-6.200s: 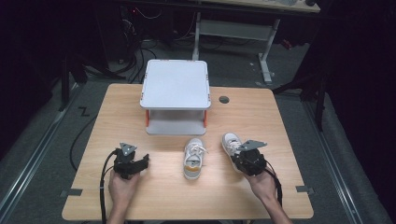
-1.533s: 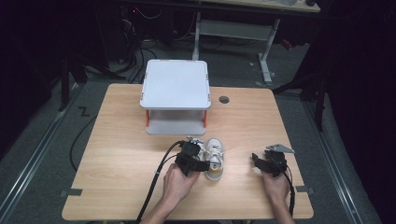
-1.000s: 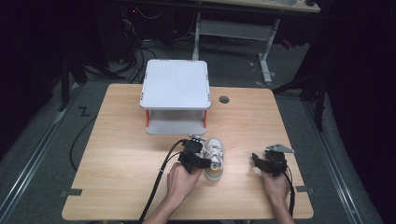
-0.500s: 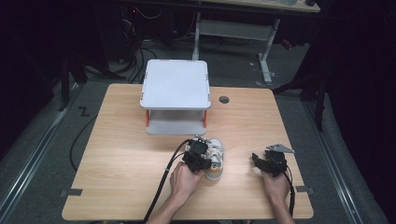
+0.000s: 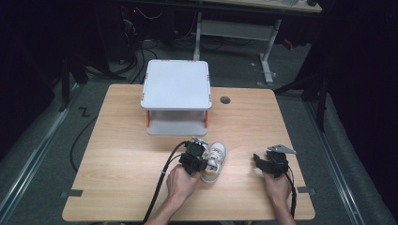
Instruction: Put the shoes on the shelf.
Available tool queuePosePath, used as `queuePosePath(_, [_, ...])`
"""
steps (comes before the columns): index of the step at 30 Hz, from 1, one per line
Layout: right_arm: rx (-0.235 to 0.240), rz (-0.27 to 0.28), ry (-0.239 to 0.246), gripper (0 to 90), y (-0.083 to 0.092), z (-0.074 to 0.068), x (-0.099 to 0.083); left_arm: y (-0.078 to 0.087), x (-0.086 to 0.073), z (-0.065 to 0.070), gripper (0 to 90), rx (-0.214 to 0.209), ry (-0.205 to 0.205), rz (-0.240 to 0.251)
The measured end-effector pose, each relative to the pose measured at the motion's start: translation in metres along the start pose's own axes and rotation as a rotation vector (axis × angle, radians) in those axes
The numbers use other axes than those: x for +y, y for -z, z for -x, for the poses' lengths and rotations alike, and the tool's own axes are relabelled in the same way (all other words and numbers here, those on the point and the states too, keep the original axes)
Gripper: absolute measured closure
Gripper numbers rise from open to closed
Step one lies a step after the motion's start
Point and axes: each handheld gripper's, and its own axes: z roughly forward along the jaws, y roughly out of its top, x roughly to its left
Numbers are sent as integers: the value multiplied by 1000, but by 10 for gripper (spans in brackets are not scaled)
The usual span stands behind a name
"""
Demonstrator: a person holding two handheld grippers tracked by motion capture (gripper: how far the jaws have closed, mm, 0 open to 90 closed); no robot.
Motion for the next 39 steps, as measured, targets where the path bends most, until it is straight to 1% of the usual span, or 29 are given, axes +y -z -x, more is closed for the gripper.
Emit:
queuePosePath(4, [1, 0, 0, 407, 0, 0, 0, 3, -1, -1, 819, -10, -8, 6])
queuePosePath(10, [1, 0, 0, 407, 0, 0, 0, 8, -2, -2, 823, -27, -30, 13])
queuePosePath(12, [2, 0, 0, 407, 0, 0, 0, 9, -3, -3, 824, -36, -31, 17])
queuePosePath(14, [2, 0, 0, 407, 0, 0, 0, 12, -3, -4, 826, -42, -39, 21])
queuePosePath(20, [1, 0, -1, 407, 0, 0, 0, 23, -4, -5, 827, -42, -54, 40])
queuePosePath(22, [2, 0, -1, 407, 0, 0, 0, 29, -4, -8, 827, -50, -56, 45])
queuePosePath(26, [3, 0, 0, 406, 0, 0, 0, 40, -4, -10, 828, -34, -73, 62])
queuePosePath(27, [3, 0, 0, 406, 0, 0, 0, 40, -4, -10, 828, -34, -73, 62])
queuePosePath(30, [3, 0, 0, 406, 0, 0, 0, 48, -5, -13, 829, -35, -79, 68])
queuePosePath(34, [3, 0, 0, 404, 0, 0, 0, 55, -5, -20, 829, -37, -65, 84])
queuePosePath(39, [4, 0, 0, 403, 0, 0, 0, 63, -2, -31, 829, -11, -54, 94])
